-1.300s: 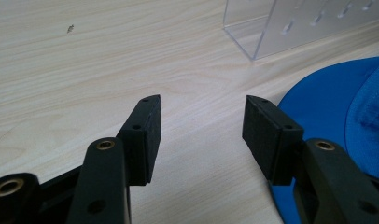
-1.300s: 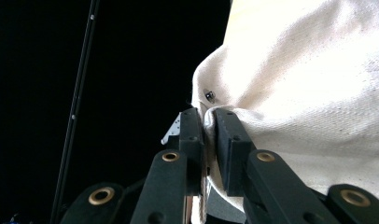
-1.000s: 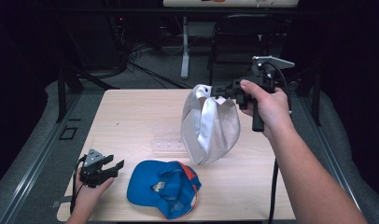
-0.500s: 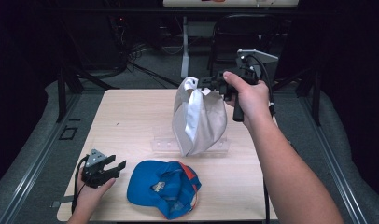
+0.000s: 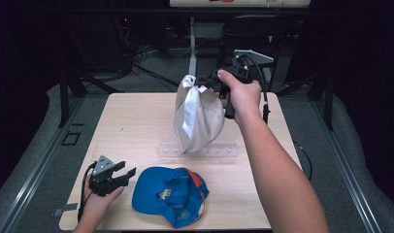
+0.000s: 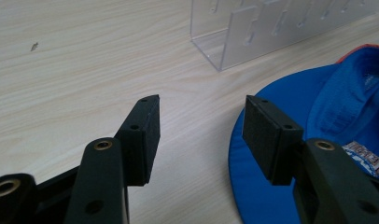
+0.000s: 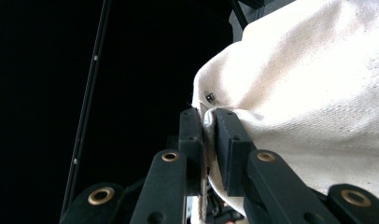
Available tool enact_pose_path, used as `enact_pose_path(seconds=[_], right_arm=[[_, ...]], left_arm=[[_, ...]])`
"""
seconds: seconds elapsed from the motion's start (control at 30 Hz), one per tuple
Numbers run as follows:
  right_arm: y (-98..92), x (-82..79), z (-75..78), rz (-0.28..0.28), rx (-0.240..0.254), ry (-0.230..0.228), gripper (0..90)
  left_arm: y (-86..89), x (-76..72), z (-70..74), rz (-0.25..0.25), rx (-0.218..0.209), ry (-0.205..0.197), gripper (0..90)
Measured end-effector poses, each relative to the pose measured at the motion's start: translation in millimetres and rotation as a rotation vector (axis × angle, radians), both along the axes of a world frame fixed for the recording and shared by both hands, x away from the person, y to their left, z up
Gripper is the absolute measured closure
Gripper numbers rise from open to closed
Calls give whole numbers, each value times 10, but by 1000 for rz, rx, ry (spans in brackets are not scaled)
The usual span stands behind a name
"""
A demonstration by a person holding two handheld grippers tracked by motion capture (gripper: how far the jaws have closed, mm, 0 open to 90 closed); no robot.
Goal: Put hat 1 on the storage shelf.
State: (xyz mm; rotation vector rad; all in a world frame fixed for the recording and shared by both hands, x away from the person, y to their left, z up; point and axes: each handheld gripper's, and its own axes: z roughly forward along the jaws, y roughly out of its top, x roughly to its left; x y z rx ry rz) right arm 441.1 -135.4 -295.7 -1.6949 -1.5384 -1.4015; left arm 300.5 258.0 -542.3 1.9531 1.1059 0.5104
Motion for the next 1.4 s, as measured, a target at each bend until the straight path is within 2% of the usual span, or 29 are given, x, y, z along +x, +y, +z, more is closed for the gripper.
enact_pose_path(seconds=[0.27, 0.3, 0.4, 0.5, 0.53, 0.6, 0.67, 0.7, 0.77, 0.9, 1.1, 1.17, 1.27, 1.33, 1.4], right_arm=[[88, 49, -51, -15, -9, -4, 816], [99, 47, -53, -16, -18, -6, 815], [109, 41, -57, -24, -27, -11, 815], [95, 37, -77, -26, -24, -11, 815], [91, 36, -84, -31, -23, -12, 815], [90, 32, -91, -36, -21, -11, 815], [94, 25, -97, -36, -25, -13, 814], [94, 25, -97, -36, -25, -13, 814], [119, 20, -108, -32, -31, -11, 814], [151, 19, -112, -27, -25, -15, 814], [157, 14, -111, -20, -29, -17, 813], [150, 9, -107, -18, -30, -18, 813], [154, 2, -105, -15, -29, -20, 813], [156, -5, -105, -5, -29, -19, 813], [170, -13, -101, -2, -27, -20, 813]], left_arm=[[-91, -38, 39, -22, 5, -24, 451], [-115, -42, 78, -32, 4, -24, 450], [-207, -46, 142, -46, -20, -49, 451], [-296, -58, 188, -69, -40, -52, 467], [-420, -59, 225, -100, -34, -49, 469], [-558, -45, 269, -130, -17, -50, 477], [-697, -18, 322, -148, -14, -59, 477], [-697, -18, 322, -148, -14, -59, 477], [-894, 34, 415, -180, -15, -64, 480], [-1119, 114, 485, -192, 23, -88, 506], [-1292, 239, 489, -181, 37, -75, 574], [-1389, 281, 472, -185, 61, -77, 592], [-1454, 306, 455, -175, 107, -81, 693], [-1451, 313, 456, -169, 117, -81, 767], [-1435, 317, 458, -169, 118, -84, 799]])
